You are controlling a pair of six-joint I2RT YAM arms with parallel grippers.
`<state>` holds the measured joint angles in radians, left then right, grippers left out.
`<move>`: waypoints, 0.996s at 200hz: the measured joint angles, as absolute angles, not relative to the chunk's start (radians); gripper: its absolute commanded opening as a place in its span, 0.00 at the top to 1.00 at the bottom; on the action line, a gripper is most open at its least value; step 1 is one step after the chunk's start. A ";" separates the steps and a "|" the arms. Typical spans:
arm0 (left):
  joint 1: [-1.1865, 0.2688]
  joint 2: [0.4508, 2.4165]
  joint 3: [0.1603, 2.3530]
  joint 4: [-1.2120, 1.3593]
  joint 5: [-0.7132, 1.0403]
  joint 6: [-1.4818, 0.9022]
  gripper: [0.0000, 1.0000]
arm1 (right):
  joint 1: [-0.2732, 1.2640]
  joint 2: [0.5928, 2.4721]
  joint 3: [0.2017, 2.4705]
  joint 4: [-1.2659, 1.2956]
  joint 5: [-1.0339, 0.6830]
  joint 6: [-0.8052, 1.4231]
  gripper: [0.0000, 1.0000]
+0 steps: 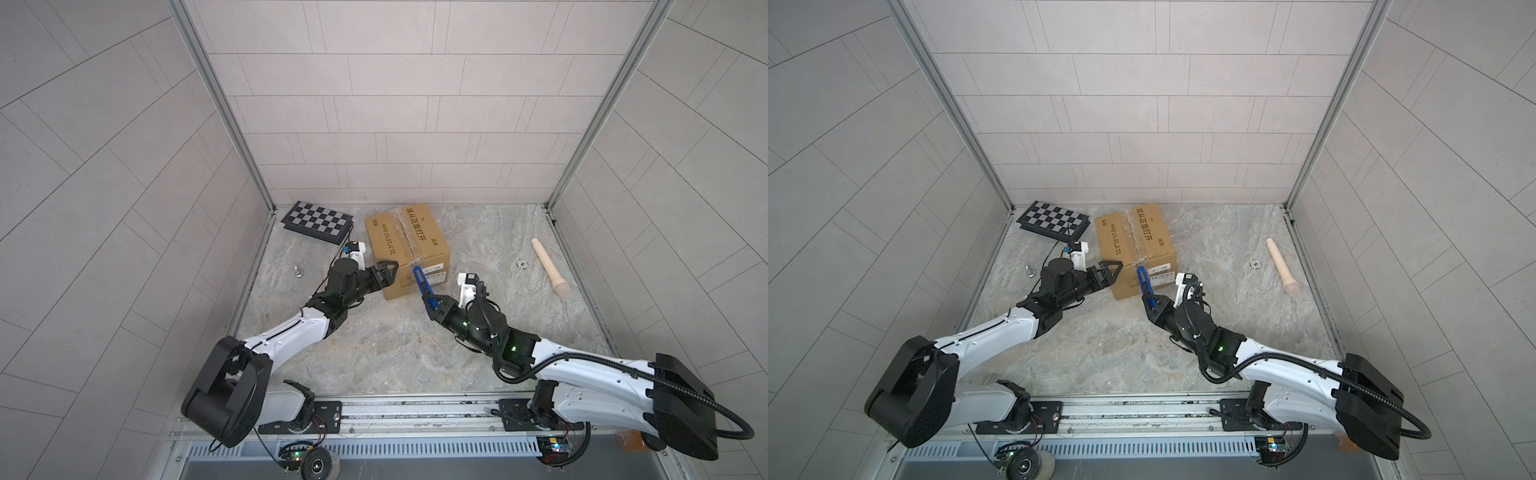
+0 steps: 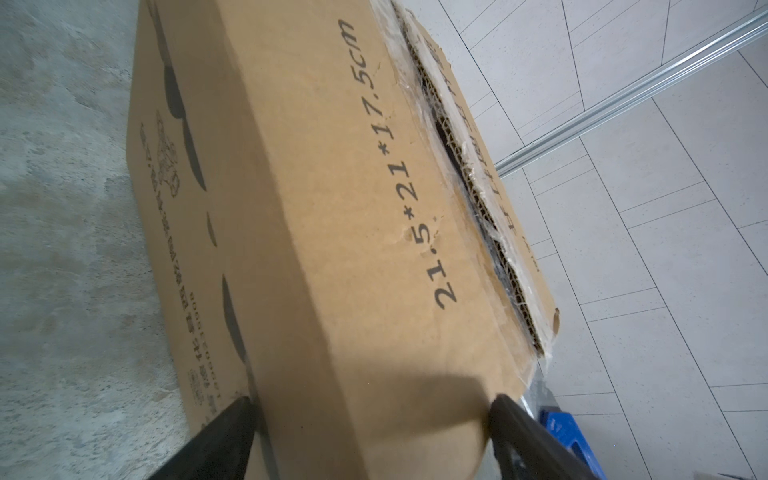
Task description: Unpack the express box
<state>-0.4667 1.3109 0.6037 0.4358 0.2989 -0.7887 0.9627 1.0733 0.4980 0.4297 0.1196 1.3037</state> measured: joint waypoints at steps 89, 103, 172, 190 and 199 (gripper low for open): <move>-0.468 1.311 0.604 0.451 0.308 -0.786 0.09 | 0.961 0.994 0.550 0.301 0.105 1.303 1.00; -0.468 1.311 0.604 0.451 0.307 -0.787 0.09 | 0.961 1.004 0.550 0.306 0.103 1.303 1.00; -0.474 1.295 0.604 0.418 0.311 -0.785 0.08 | 0.958 1.014 0.550 0.286 0.046 1.271 1.00; -0.469 1.272 0.604 0.385 0.311 -0.777 0.07 | 0.936 0.881 0.563 0.153 0.056 1.221 1.00; -0.463 1.261 0.607 0.371 0.311 -0.774 0.06 | 0.916 0.818 0.592 0.077 0.067 1.195 1.00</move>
